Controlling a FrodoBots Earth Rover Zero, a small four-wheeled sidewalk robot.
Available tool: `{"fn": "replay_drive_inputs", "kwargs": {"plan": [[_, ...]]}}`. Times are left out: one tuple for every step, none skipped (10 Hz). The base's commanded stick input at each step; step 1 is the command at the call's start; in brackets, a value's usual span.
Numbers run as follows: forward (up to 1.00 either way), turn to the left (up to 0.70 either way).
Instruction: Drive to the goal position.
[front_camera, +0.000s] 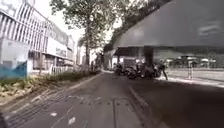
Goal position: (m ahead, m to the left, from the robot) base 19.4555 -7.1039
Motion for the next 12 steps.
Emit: {"fn": "replay_drive_inputs", "kwargs": {"plan": [[0.7,0.0],[0.7,0.04],[0.7,0.14],[0.7,0.07],[0.7,0.0],[0.7,0.0],[0.7,0.0],[0.7,0.0],[0.7,0.0],[0.7,0.0],[0.7,0.0],[0.7,0.0]]}}
